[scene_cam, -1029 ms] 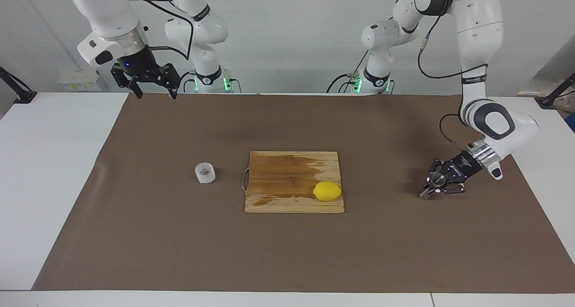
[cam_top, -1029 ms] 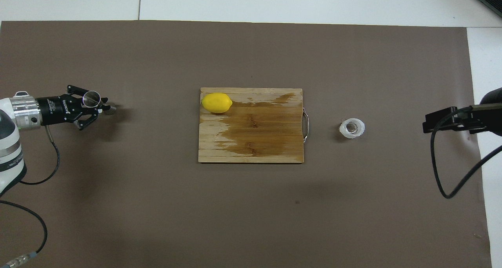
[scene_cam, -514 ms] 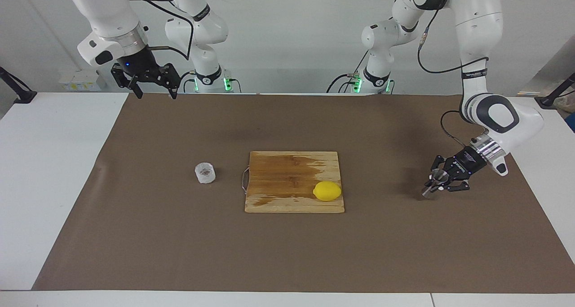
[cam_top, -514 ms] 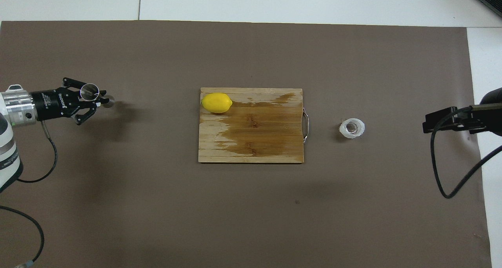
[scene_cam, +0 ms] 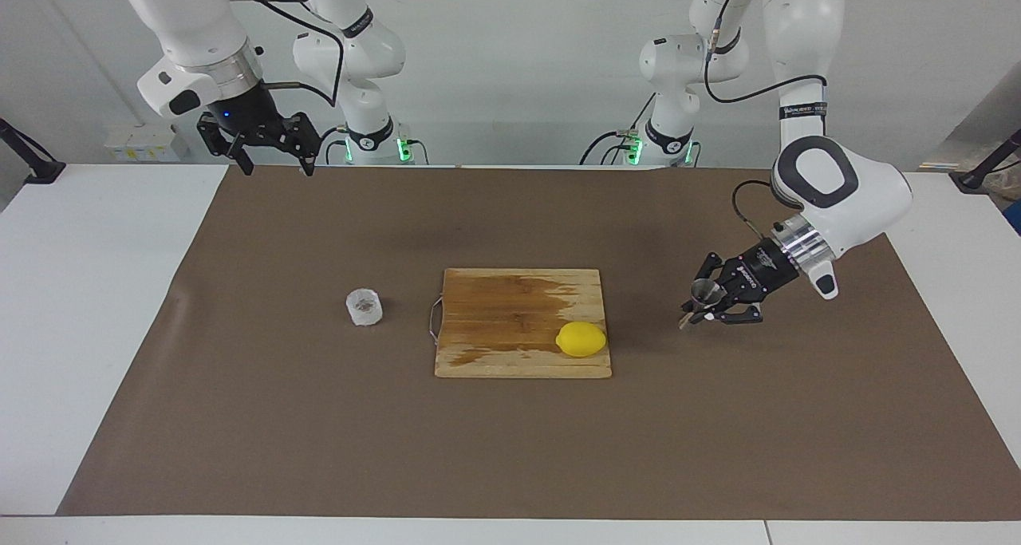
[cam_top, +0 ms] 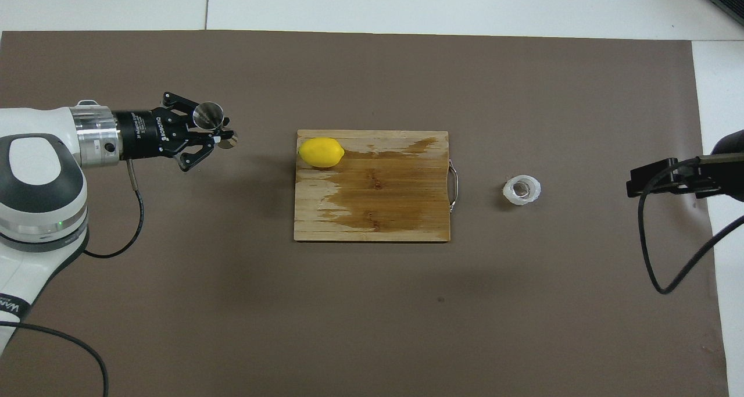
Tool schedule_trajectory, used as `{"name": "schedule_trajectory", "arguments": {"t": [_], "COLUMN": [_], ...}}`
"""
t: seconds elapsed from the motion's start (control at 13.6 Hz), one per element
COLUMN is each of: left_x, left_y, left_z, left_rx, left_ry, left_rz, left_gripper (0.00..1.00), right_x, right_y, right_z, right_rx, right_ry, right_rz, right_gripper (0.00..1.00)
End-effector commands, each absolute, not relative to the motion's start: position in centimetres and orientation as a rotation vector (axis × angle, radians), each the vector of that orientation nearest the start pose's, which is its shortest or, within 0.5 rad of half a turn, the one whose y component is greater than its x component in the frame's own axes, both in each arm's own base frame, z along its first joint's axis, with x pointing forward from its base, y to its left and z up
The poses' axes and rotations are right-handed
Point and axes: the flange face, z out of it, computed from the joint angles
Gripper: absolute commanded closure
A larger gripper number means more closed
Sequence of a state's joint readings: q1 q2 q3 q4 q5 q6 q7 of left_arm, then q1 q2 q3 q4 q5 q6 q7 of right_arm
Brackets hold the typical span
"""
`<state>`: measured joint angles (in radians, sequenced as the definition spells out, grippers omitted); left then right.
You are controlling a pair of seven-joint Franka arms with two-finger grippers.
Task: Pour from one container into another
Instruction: 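Carry the metal cup with the left gripper over the wooden board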
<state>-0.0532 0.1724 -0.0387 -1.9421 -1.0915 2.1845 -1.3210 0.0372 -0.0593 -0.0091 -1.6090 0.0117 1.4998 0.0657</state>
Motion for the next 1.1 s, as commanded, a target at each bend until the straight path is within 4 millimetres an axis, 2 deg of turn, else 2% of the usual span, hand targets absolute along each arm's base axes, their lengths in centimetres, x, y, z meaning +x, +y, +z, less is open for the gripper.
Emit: {"name": "schedule_trajectory", "arguments": {"t": [0.0, 0.15, 0.22, 0.37, 0.59, 0.81, 1.03], "left_x": [59.1, 58.7, 58.0, 57.1, 55.5, 53.6, 52.6], "left_y": [-12.8, -16.3, -19.0, -22.4, -26.2, -28.9, -31.7], "left_z": [45.4, 47.1, 47.2, 47.6, 47.3, 45.5, 42.8], "left_rx": [1.314, 1.287, 1.305, 1.28, 1.313, 1.25, 1.182], "left_ry": [1.884, 1.878, 1.871, 1.883, 1.862, 1.888, 1.906], "left_rz": [-0.685, -0.703, -0.708, -0.668, -0.631, -0.614, -0.624], "left_gripper": [1.0, 1.0, 1.0, 1.0, 1.0, 1.0, 1.0], "right_x": [52.6, 52.6, 52.6, 52.6, 52.6, 52.6, 52.6], "right_y": [1.6, 1.6, 1.6, 1.6, 1.6, 1.6, 1.6], "right_z": [63.6, 63.6, 63.6, 63.7, 63.6, 63.6, 63.6], "right_rx": [-3.111, -3.111, -3.111, -3.111, -3.111, -3.111, -3.111], "right_ry": [0.093, 0.093, 0.093, 0.093, 0.093, 0.093, 0.093], "right_rz": [0.074, 0.074, 0.074, 0.072, 0.074, 0.074, 0.074], "right_gripper": [0.0, 0.0, 0.0, 0.0, 0.0, 0.0, 0.0]}}
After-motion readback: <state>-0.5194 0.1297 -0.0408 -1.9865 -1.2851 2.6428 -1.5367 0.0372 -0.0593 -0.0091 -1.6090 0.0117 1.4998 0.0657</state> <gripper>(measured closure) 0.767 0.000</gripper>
